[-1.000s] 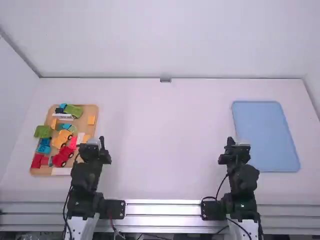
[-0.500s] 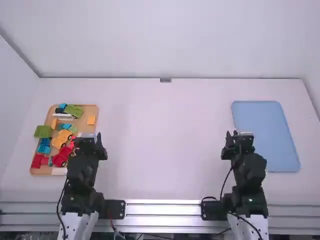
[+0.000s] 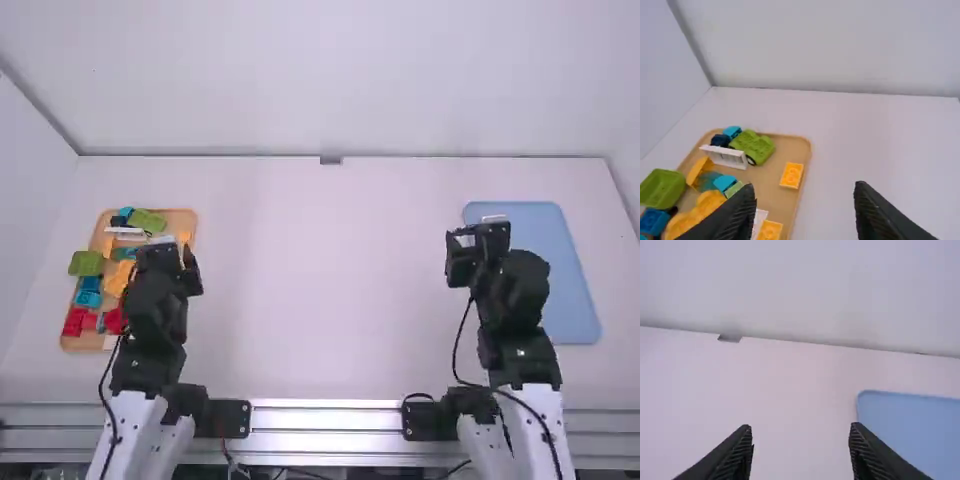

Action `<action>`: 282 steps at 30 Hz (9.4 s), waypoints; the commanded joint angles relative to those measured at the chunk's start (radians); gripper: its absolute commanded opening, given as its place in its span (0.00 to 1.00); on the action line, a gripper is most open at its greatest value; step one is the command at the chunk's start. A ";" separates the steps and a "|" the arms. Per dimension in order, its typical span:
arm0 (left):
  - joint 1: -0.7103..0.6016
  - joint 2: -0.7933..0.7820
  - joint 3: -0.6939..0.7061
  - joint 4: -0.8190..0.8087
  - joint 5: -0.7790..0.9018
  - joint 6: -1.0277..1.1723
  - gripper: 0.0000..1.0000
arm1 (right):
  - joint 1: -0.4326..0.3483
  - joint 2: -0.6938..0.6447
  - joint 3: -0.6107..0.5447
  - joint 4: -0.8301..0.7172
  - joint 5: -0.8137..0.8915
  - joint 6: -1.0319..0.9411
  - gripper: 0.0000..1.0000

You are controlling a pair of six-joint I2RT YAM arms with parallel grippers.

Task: Assemble lego blocks to make yellow taxi

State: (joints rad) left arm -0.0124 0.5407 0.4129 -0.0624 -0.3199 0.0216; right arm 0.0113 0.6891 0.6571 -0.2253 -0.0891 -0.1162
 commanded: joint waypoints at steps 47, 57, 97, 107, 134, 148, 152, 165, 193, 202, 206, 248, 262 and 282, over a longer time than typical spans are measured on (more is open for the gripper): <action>0.664 0.623 0.698 -0.572 0.340 0.141 0.99 | 0.023 0.613 0.639 -0.171 -0.097 -0.113 0.98; 0.778 1.091 1.161 -0.978 0.409 0.380 0.99 | 0.023 0.613 0.639 -0.171 -0.097 -0.113 0.98; 0.777 1.506 1.127 -0.943 0.357 1.102 0.86 | 0.023 0.613 0.638 -0.172 -0.097 -0.113 0.98; 0.772 1.506 1.069 -0.873 0.333 1.102 0.82 | 0.023 0.613 0.638 -0.172 -0.097 -0.113 0.98; 0.797 1.535 0.999 -0.728 0.354 1.093 0.88 | 0.023 0.613 0.638 -0.176 -0.097 -0.090 0.98; 0.798 1.550 1.001 -0.718 0.338 1.068 0.84 | 0.023 0.613 0.638 -0.172 -0.097 -0.090 0.98; 0.798 1.550 1.001 -0.724 0.338 1.068 0.84 | 0.023 0.613 0.638 -0.172 -0.097 -0.090 0.98; 0.798 1.552 1.001 -0.735 0.309 1.068 0.84 | 0.023 0.613 0.638 -0.176 -0.097 -0.090 0.98; 0.785 1.552 1.023 -0.714 0.338 1.041 0.52 | 0.023 0.613 0.638 -0.179 -0.097 -0.090 0.98; 0.726 1.552 1.216 -0.920 0.302 0.936 0.52 | 0.023 0.613 0.638 -0.174 -0.097 -0.090 0.98; 0.657 1.552 1.349 -1.077 0.335 0.922 0.43 | 0.023 0.613 0.638 -0.171 -0.097 -0.090 0.98; -0.642 1.552 1.130 -0.917 0.264 0.951 0.02 | 0.022 0.613 0.638 -0.176 -0.097 -0.090 0.98; -0.640 1.552 1.067 -0.875 0.353 0.599 0.07 | 0.023 0.613 0.638 -0.177 -0.097 -0.090 0.98; -0.642 1.550 0.966 -0.694 0.170 0.893 0.99 | 0.023 0.613 0.638 -0.179 -0.097 -0.090 0.98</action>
State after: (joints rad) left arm -0.6567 2.0777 1.3647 -0.7380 -0.1032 0.8108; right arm 0.0299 1.2968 1.2556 -0.4065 -0.1802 -0.2115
